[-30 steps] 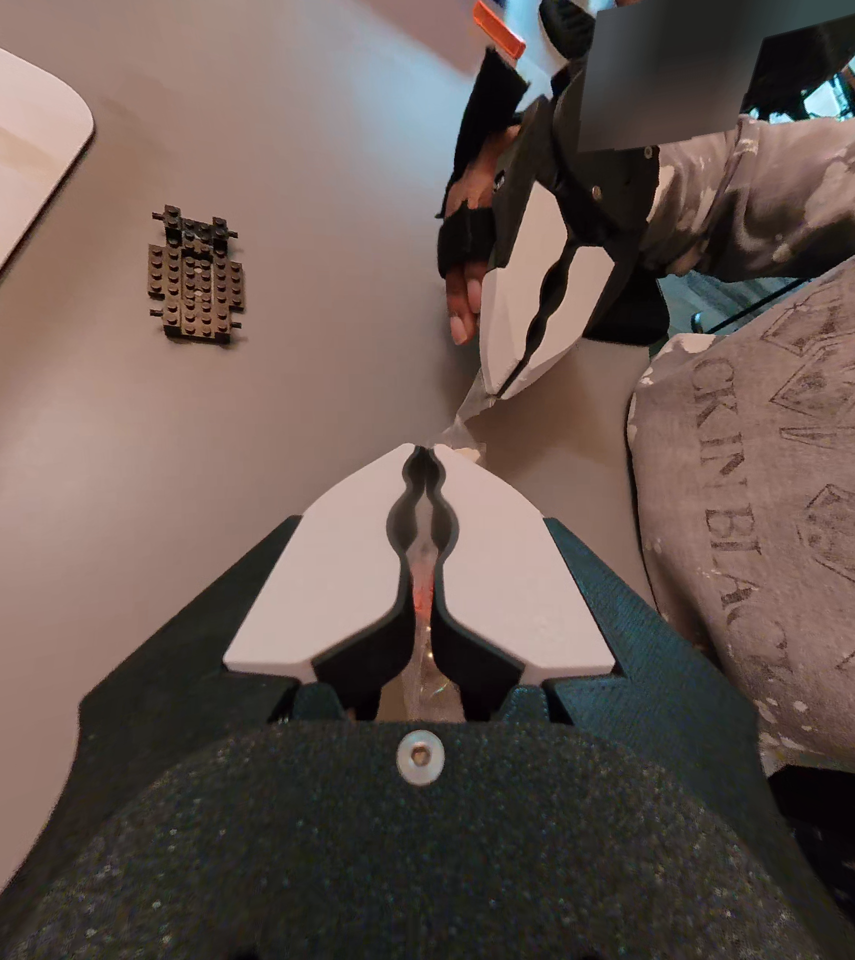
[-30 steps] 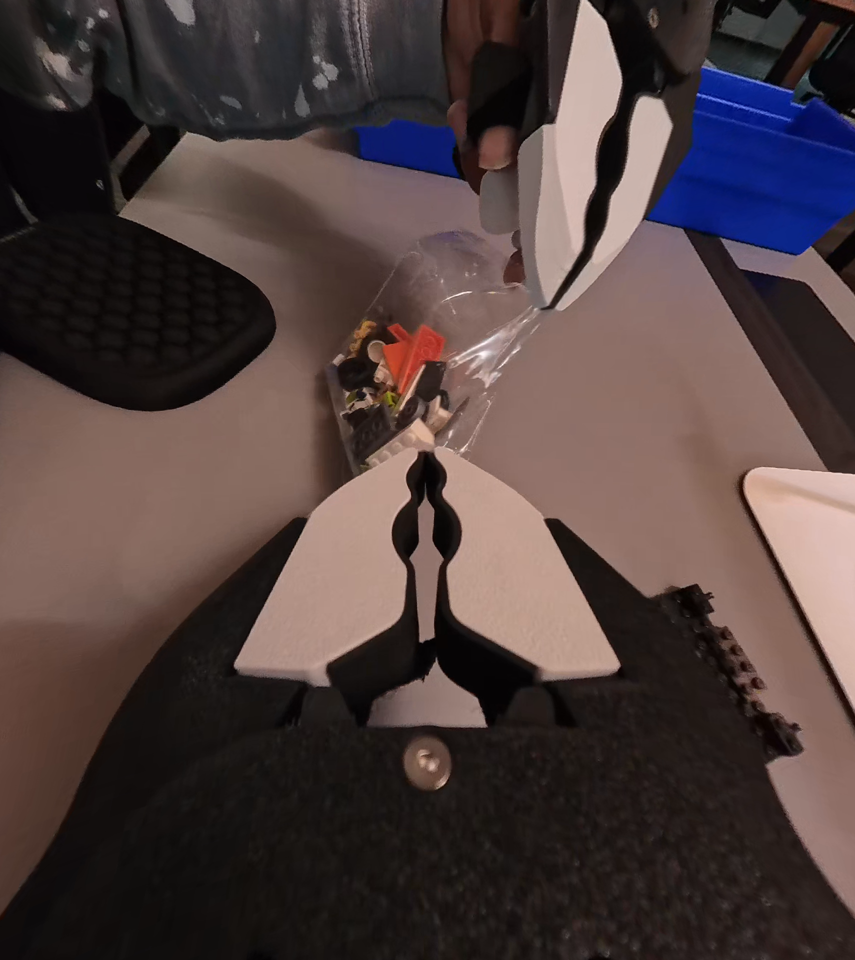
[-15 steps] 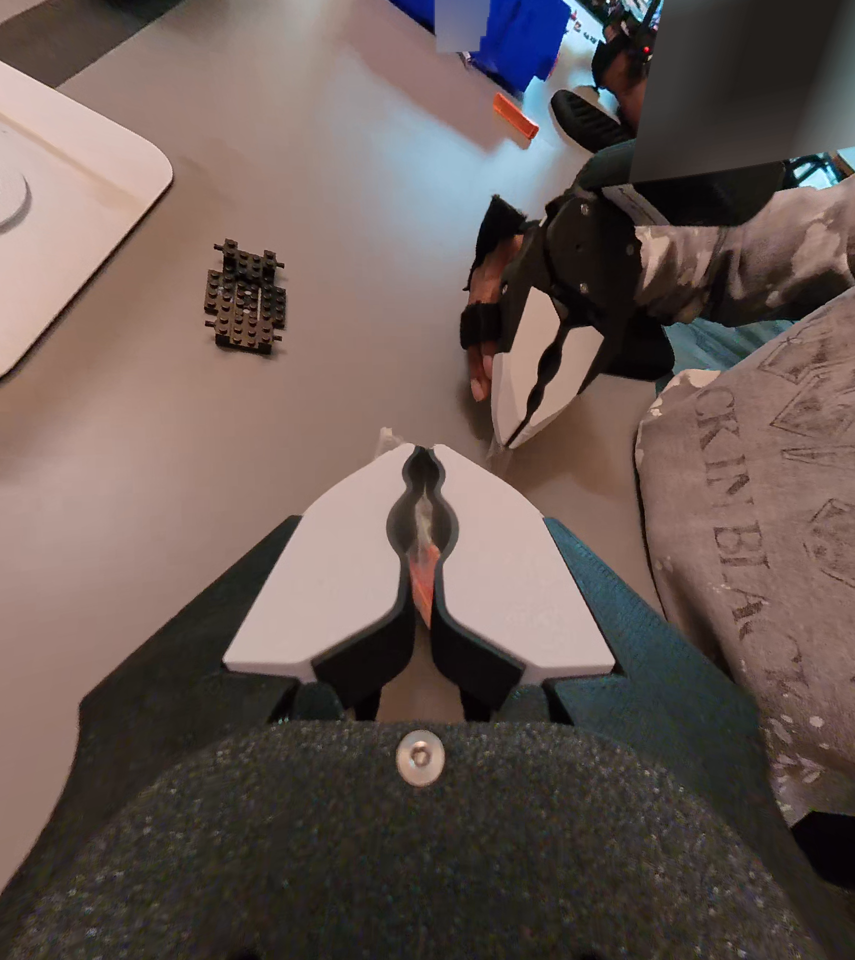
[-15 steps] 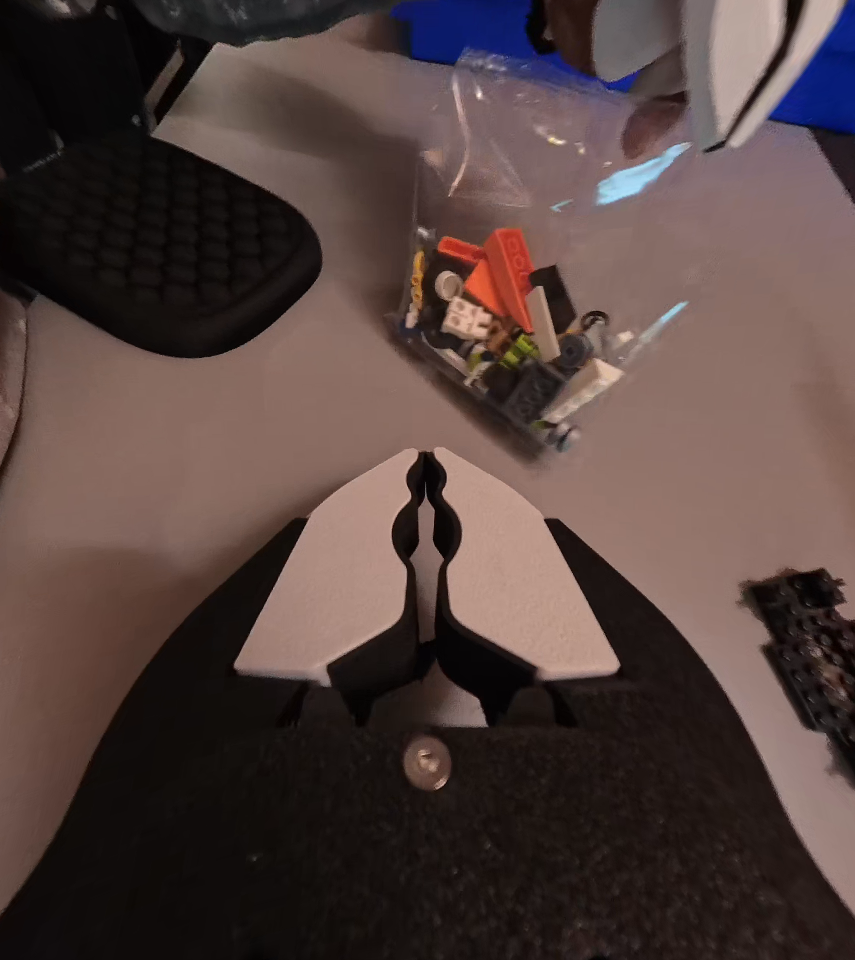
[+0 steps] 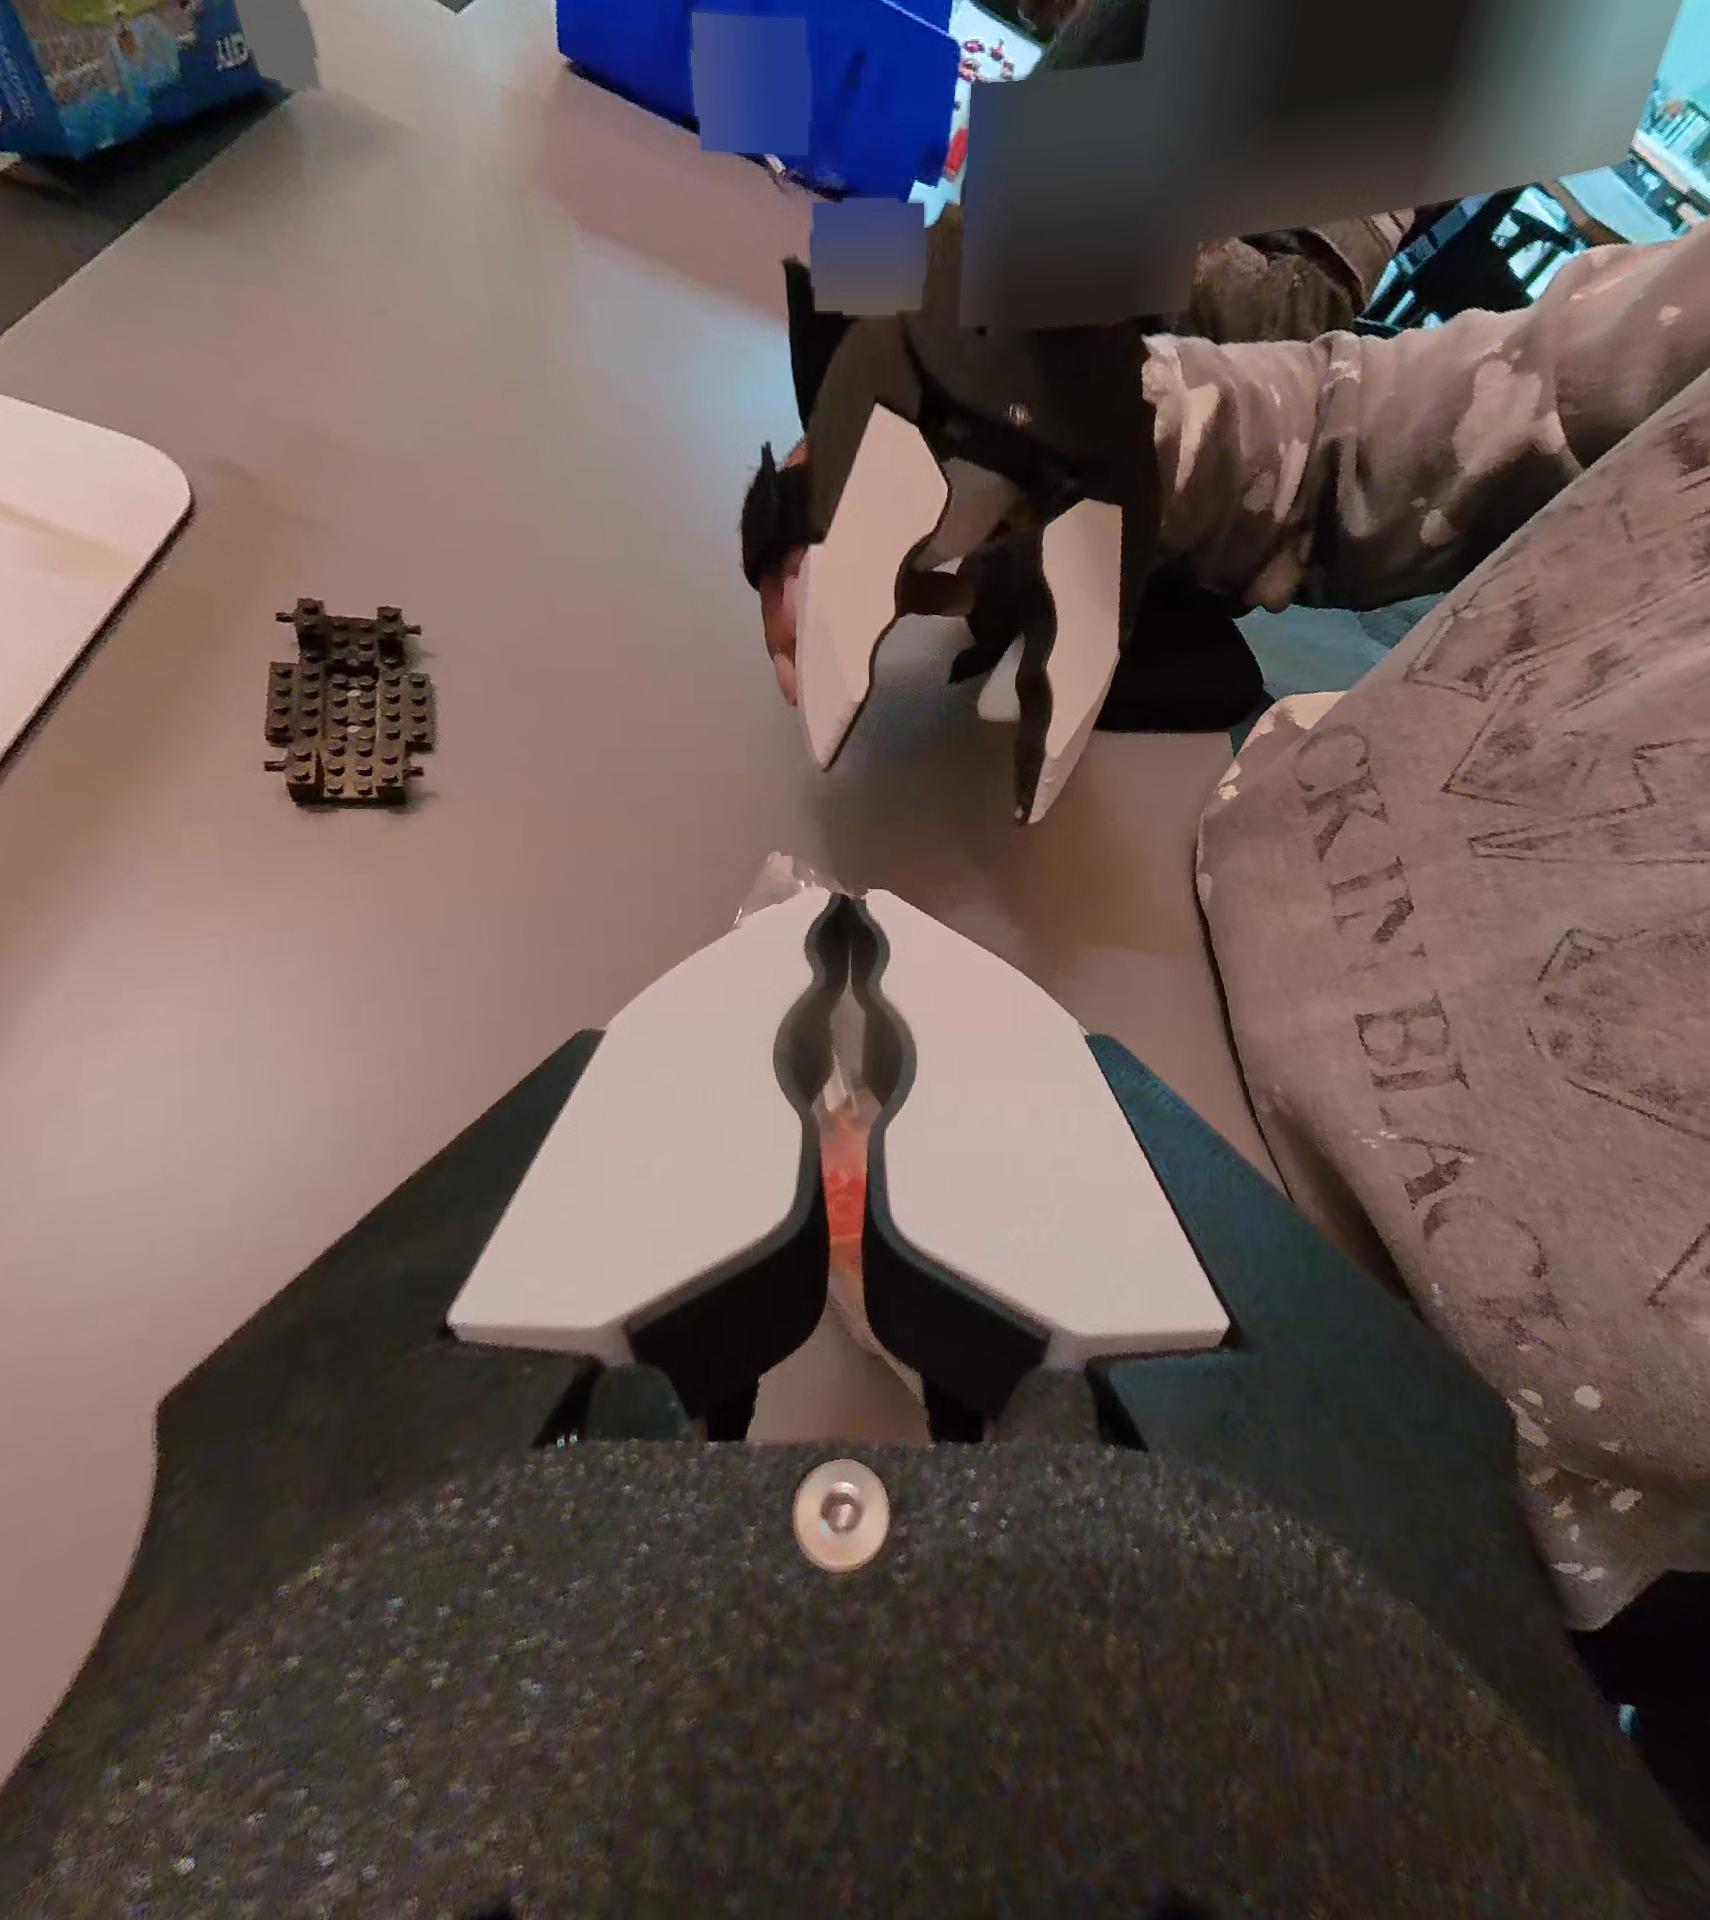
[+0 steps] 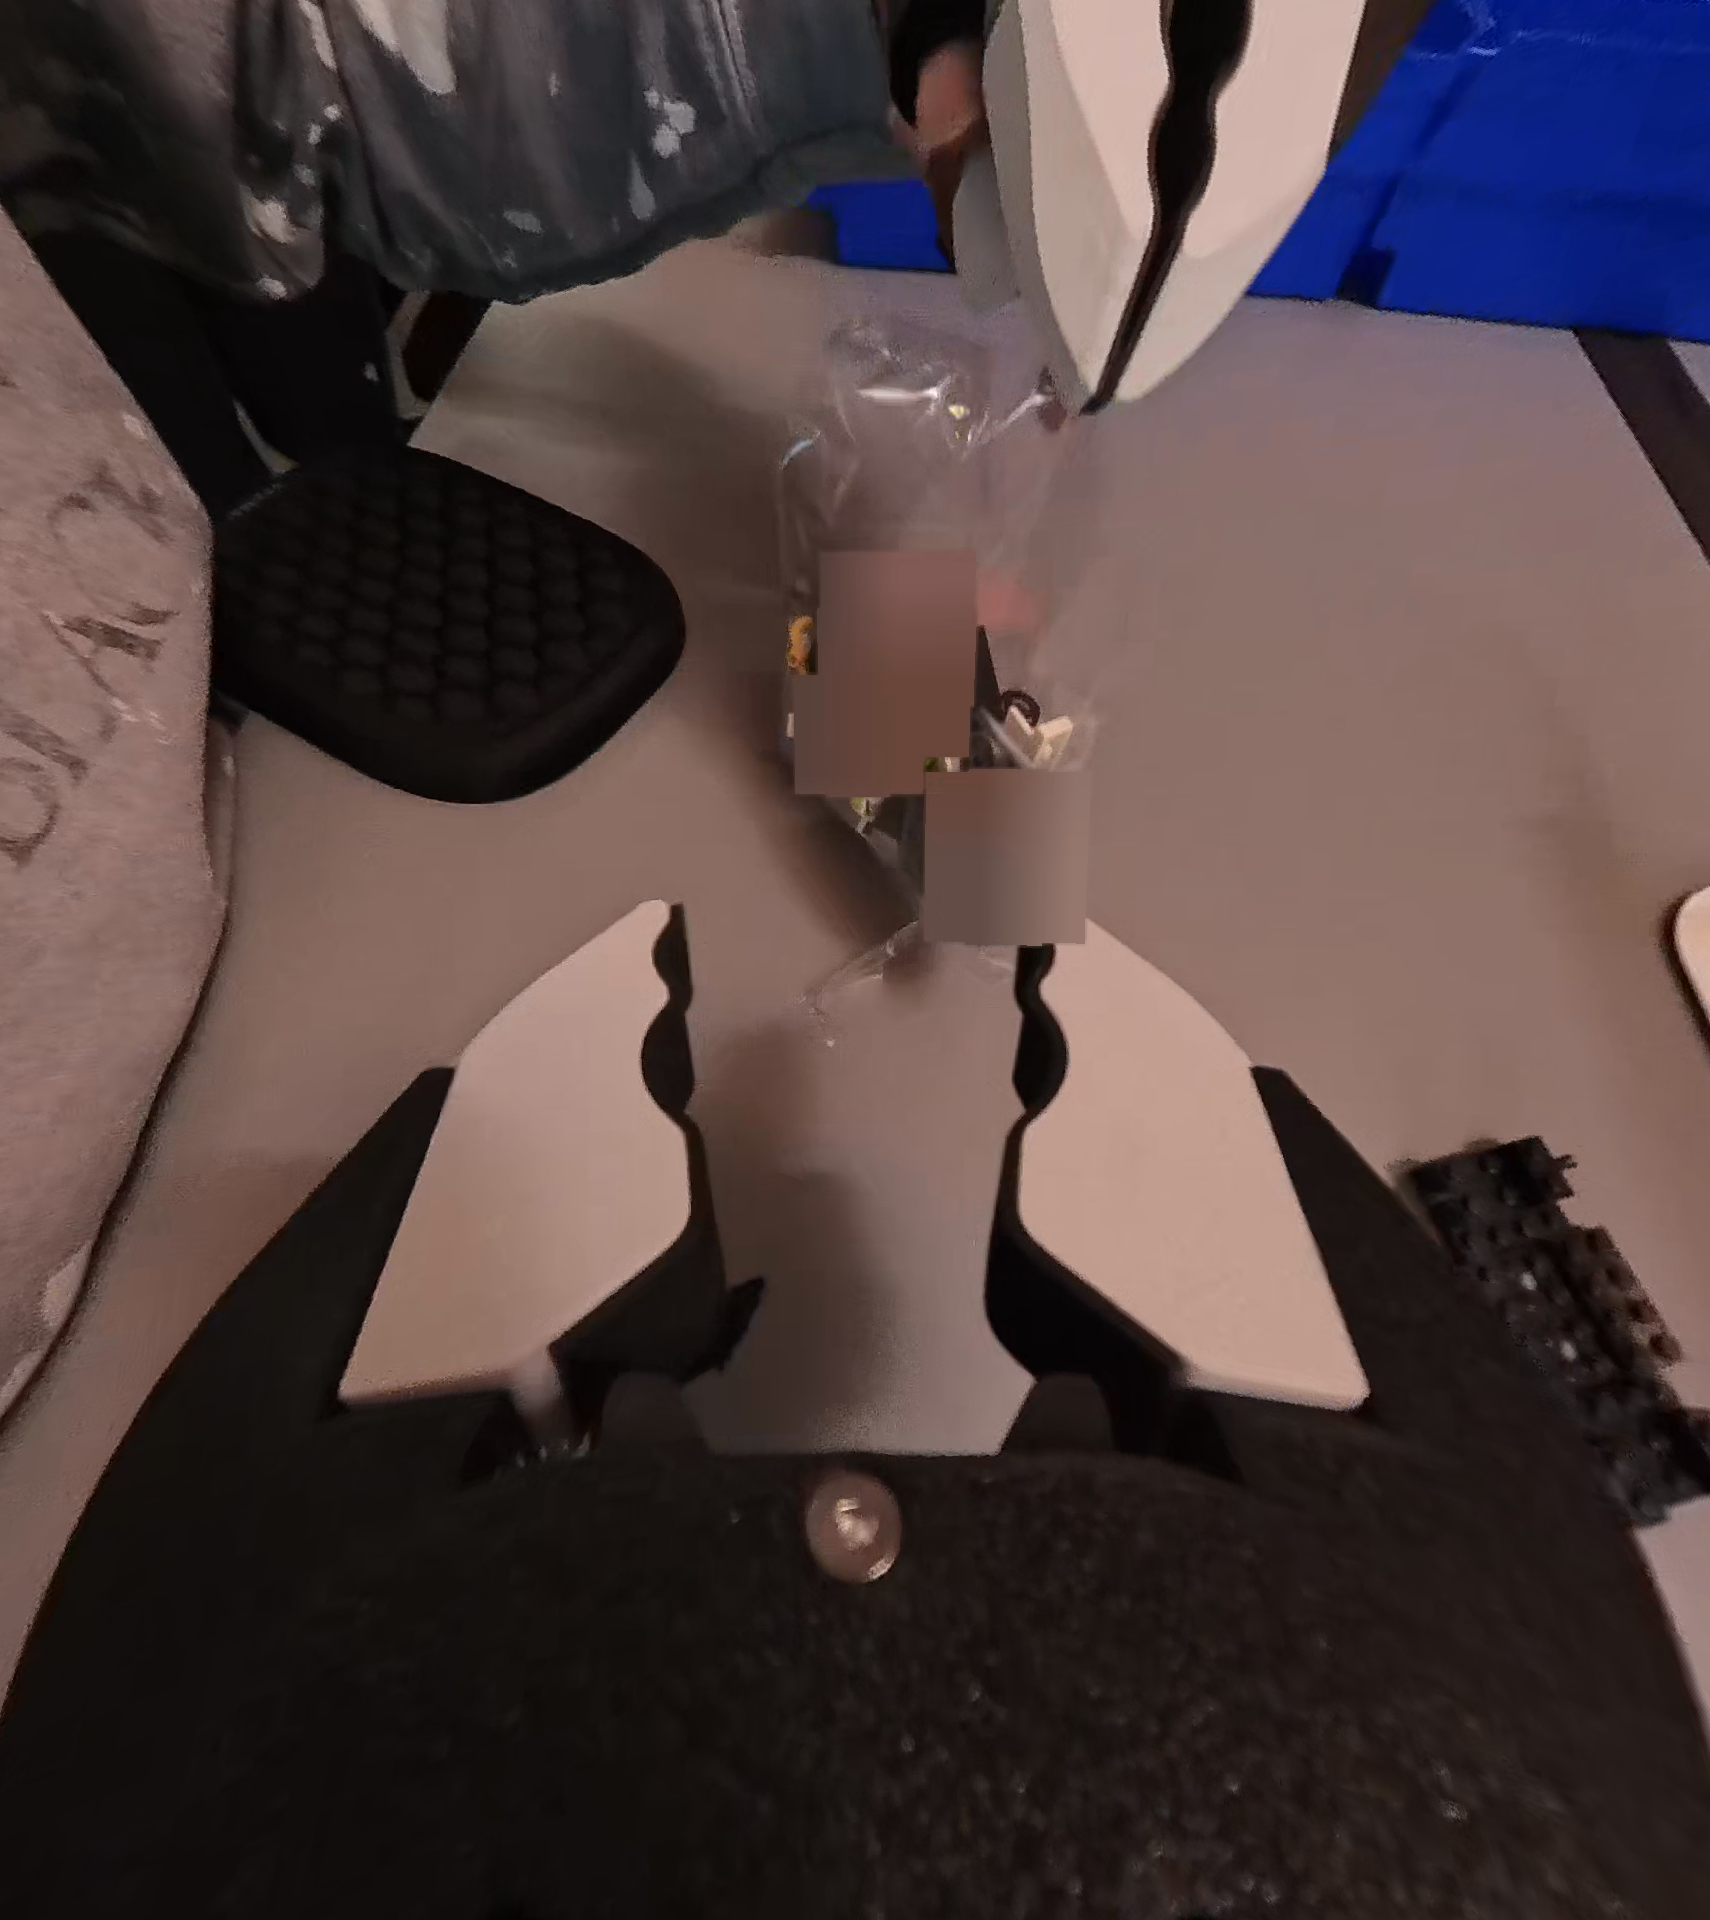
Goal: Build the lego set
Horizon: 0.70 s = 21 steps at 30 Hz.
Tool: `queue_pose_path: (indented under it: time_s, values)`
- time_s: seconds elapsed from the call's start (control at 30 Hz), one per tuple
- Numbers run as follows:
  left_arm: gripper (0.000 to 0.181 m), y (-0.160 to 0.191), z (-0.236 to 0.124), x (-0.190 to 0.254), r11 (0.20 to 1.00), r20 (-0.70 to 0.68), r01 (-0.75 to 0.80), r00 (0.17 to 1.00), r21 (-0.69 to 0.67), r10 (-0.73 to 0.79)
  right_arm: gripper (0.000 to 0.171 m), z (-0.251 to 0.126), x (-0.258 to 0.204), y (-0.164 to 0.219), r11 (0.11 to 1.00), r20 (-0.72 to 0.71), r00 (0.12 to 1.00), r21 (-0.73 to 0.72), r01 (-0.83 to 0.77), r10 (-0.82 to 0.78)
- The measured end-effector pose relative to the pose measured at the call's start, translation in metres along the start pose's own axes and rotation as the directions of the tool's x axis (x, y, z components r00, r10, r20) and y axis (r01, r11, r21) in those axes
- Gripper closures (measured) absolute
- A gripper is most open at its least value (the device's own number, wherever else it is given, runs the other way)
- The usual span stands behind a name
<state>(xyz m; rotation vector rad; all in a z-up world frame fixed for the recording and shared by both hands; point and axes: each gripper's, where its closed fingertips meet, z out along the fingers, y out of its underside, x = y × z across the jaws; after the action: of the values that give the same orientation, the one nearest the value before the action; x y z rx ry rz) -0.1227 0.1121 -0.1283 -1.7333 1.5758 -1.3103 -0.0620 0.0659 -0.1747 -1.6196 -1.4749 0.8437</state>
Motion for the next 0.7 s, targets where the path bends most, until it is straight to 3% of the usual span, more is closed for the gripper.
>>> queue_pose_path:
  time_s: [0.33,0.7]
  values:
    - [0.181,-0.002,0.015,0.022,0.997,-0.031,-0.066,0.997,-0.033,0.065,0.132,0.011,-0.005,-0.047,0.986,0.037,0.986,0.054,0.160,-0.162]
    - [0.181,0.002,0.024,0.032,0.993,-0.037,-0.093,0.995,-0.070,0.091,0.134,0.031,-0.007,-0.027,0.990,0.049,0.991,-0.062,0.124,-0.121]
